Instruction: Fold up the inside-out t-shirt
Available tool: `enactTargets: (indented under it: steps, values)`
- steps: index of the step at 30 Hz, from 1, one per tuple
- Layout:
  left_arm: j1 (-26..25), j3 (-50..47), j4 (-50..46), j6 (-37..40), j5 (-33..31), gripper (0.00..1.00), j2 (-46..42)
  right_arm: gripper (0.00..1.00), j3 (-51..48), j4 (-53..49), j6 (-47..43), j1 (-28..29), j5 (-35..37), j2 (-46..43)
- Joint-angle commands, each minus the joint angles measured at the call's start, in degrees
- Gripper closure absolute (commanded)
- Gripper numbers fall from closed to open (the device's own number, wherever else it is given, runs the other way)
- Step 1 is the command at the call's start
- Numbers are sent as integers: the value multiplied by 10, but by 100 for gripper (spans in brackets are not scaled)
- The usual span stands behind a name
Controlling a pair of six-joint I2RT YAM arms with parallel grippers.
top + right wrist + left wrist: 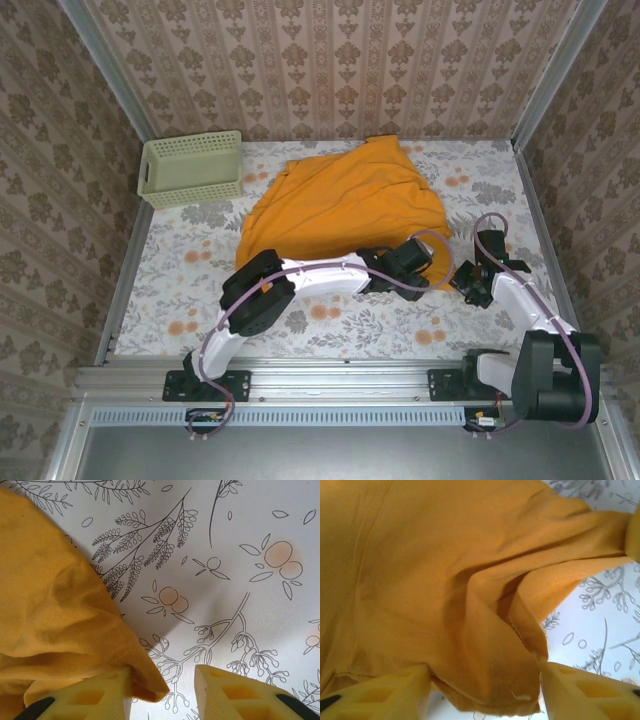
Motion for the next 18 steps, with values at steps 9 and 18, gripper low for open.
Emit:
enactTargets:
  steps: [9,18]
  values:
    - [-25,-57,-4,1,2,85,-53,85,12,14,-15,-40,-8,39]
    - [-56,-153,44,17,47,66,-123,92,6,-17,-17,-59,-10,-20]
